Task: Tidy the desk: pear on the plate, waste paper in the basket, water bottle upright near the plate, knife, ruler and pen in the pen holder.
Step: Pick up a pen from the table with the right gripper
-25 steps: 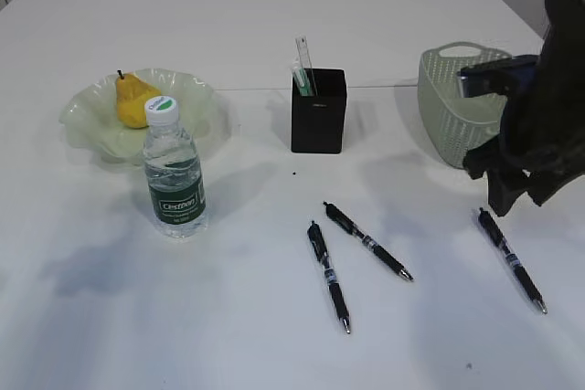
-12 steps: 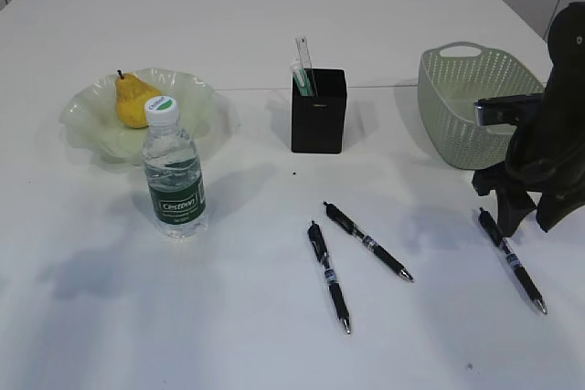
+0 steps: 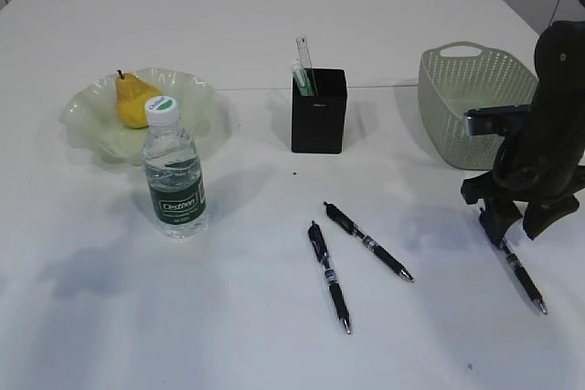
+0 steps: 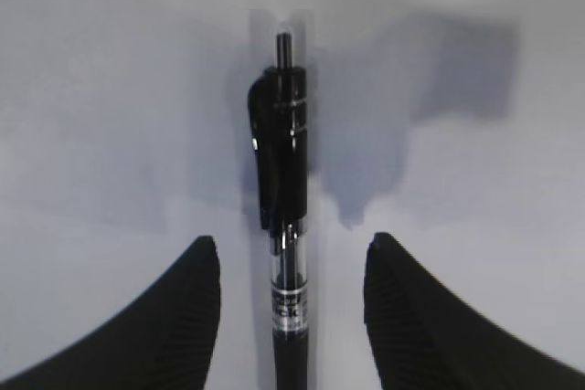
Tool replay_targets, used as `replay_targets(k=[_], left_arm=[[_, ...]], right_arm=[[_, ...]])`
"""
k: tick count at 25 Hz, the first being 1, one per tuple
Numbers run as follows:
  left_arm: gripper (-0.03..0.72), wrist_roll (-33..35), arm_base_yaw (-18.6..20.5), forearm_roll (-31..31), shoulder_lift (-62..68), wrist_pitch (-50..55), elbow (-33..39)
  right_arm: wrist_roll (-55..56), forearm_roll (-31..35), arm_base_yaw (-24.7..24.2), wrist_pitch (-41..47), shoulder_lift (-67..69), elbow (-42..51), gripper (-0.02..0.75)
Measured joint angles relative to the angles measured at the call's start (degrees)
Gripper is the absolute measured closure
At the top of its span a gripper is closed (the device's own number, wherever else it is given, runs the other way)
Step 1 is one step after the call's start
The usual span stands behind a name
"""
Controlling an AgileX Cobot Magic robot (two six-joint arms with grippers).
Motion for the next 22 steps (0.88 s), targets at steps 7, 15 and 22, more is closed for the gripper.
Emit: replay_targets(k=[7,15,22], left_arm=[[0.221,0.0,0.0,0.0,0.0,-0.1,0.0],[0.221,0.0,0.0,0.0,0.0,-0.5,0.0],[0.221,0.0,0.0,0.0,0.0,-0.8,0.0]], right_arm=[[0.1,0.0,0.0,-2.9,0.6,0.0,0.360],[0.3,0.0,0.0,-4.5,2.1,0.0,0.359],[0.5,0.0,0.0,-4.8,2.8,0.0,0.370]])
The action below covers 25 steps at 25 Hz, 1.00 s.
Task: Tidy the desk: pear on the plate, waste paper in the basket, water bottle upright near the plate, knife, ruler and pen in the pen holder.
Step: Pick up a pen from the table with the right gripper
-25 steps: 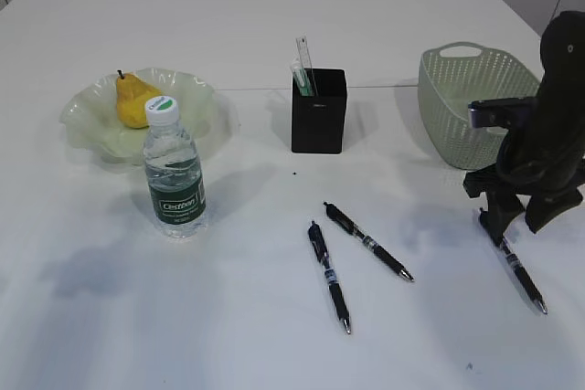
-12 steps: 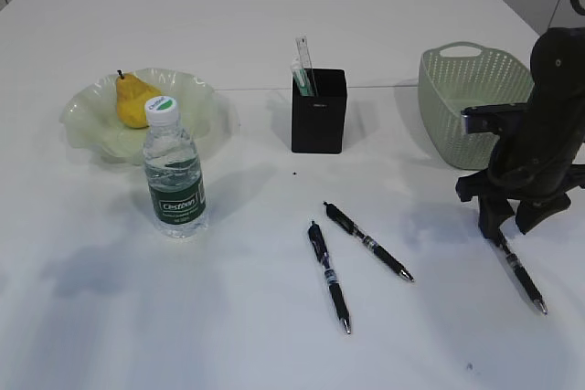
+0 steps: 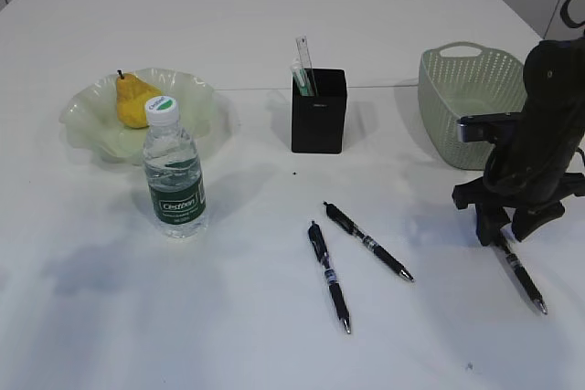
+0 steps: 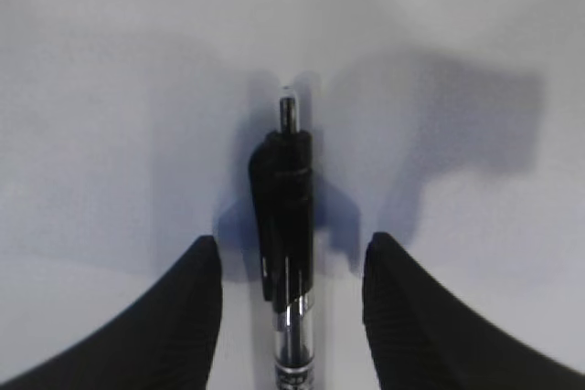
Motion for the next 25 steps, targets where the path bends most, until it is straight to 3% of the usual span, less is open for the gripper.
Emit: replay_targets(k=[14,25], left_arm=[[0.221,0.0,0.0,0.0,0.0,-0.3,0.0],[0.221,0.0,0.0,0.0,0.0,-0.4,0.0]], right_arm=[[0.0,0.1,0.0,0.0,0.8,-0.1,0.614],[-1.0,2.3,0.0,0.3,-0.3,-0.1,0.636]])
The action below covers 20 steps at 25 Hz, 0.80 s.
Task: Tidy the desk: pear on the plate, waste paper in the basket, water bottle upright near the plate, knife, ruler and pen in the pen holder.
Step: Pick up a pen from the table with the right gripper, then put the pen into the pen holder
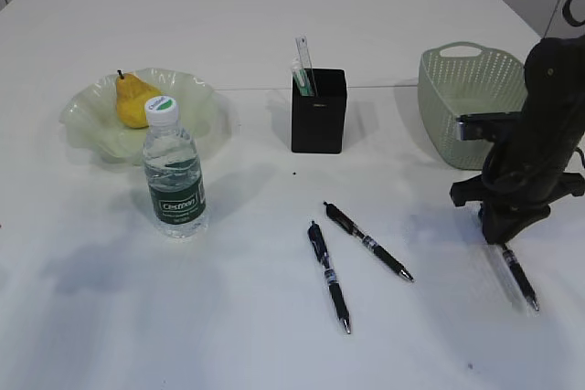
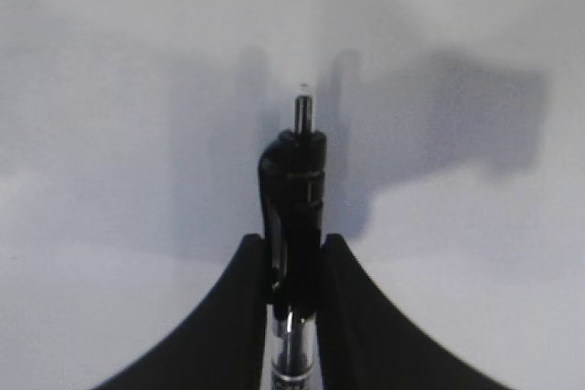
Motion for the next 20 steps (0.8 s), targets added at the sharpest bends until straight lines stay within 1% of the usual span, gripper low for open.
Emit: replay_targets(k=[4,8,10,13,17,20], left_arm=[[0.221,0.0,0.0,0.0,0.0,0.0,0.0],[0.221,0.0,0.0,0.0,0.0,0.0,0.0],[0.221,0.0,0.0,0.0,0.0,0.0,0.0],[0.221,0.0,0.0,0.0,0.0,0.0,0.0],[0.221,0.0,0.0,0.0,0.0,0.0,0.0],[0.221,0.0,0.0,0.0,0.0,0.0,0.0]], right_arm=[[-1.4,1.8,0.0,0.3,-3.1,-1.6,0.636],[-6.3,7.1,0.4,0.7,-5.3,-5.6,0.636],[-8.5,9.7,1.2,0.8,-5.5,-8.6,0.636],[-9.9,11.6,3.2,0.5,-5.6,-12.8,0.636],[-12.2,13.3,5.3,-3.4,-5.6,-17.0,0.636],[-15.0,14.9,6.9,-8.5,-5.6,-18.6,0.636]])
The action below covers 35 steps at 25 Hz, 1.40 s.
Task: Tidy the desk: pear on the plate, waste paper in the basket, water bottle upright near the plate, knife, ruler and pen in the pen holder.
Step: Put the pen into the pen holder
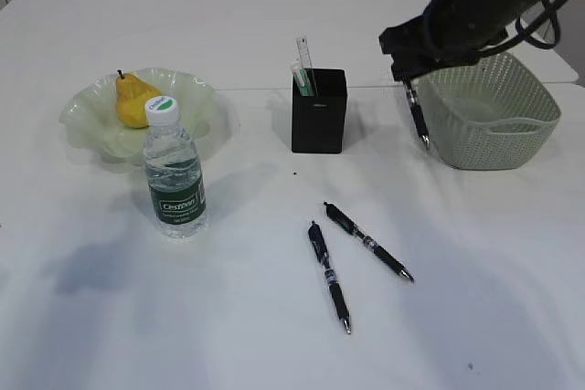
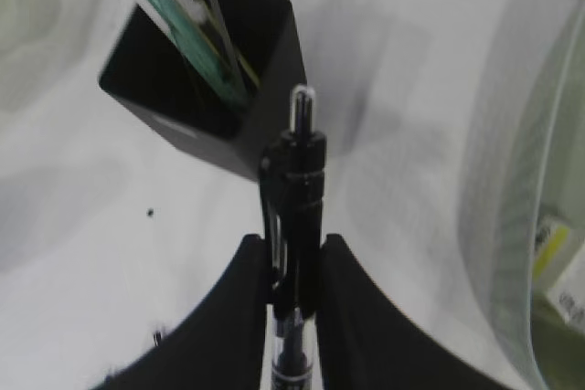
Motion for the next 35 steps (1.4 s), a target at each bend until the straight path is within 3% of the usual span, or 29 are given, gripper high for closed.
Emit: replay_targets(k=[11,29,35], left_arm=[[0.221,0.0,0.0,0.0,0.0,0.0,0.0],[0.221,0.0,0.0,0.0,0.0,-0.1,0.0],[0.221,0.0,0.0,0.0,0.0,-0.8,0.0]], right_arm=[[-13.4,9.0,3.5,-18.1,1.6,-1.4,0.636],[-32.3,30.7,4.4,-23.7,14.1,-15.2,0.636],[-35.6,34.1,4.4,-24.0,16.6,-15.7,0.636]])
